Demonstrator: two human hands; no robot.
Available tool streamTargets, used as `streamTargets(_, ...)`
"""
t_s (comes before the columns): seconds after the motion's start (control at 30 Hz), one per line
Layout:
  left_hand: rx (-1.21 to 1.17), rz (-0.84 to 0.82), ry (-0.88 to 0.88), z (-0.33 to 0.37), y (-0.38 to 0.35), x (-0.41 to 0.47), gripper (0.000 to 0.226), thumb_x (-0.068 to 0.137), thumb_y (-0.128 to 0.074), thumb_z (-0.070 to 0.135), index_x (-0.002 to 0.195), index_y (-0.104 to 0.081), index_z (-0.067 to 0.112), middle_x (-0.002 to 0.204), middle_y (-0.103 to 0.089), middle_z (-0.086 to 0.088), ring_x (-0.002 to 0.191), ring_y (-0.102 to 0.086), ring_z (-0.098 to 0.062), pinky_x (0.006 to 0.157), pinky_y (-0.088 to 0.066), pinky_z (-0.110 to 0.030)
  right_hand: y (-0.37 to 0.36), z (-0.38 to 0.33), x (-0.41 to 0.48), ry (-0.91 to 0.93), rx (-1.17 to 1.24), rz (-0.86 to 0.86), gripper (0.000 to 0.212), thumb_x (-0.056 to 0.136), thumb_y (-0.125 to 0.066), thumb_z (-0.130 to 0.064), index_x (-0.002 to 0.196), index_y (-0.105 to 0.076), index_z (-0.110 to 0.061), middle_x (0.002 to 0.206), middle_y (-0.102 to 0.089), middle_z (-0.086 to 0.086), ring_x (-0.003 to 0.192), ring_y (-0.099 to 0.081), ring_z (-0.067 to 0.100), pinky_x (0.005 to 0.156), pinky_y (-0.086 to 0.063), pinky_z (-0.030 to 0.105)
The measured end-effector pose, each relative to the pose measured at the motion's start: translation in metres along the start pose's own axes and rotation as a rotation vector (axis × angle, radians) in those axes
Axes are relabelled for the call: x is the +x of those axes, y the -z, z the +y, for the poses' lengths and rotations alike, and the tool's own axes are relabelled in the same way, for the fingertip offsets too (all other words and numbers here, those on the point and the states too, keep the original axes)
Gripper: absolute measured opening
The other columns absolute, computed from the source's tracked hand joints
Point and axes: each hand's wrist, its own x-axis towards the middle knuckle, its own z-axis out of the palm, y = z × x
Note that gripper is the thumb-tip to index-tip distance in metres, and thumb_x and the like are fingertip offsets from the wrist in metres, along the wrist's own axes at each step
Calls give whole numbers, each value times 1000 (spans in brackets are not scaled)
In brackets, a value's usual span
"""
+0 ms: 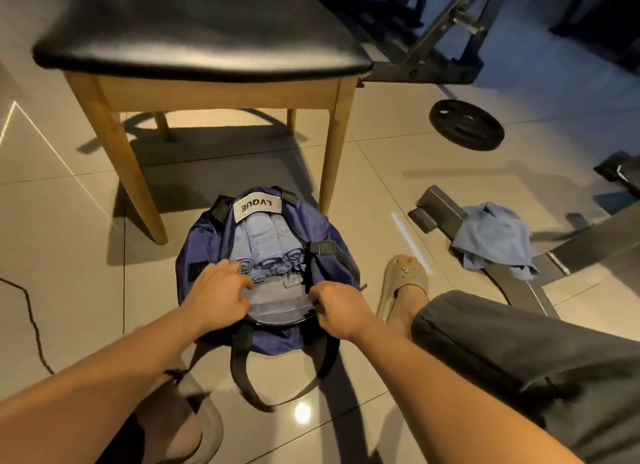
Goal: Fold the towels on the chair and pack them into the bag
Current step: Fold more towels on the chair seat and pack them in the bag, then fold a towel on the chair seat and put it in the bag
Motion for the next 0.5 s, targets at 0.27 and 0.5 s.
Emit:
streamTargets(0.27,-139,144,-83,91,63,80,12,82,-62,29,77,-73,28,75,-52,6,81,-55,-26,70,-50,-40,85,55,-28,-190,-38,108,20,90,-61,-17,108,-68,-11,104,-68,14,94,-63,36,73,-51,37)
streamTargets(0.5,-226,256,-336,230,131,161,14,92,-63,33,96,-76,28,91,-62,5,95,-58,-21,78,-47,-37,180,154,-92,-449,-78,292,11,94,-55,-10,83,-55,-12,75,-54,5,63,-48,24,53,-33,31)
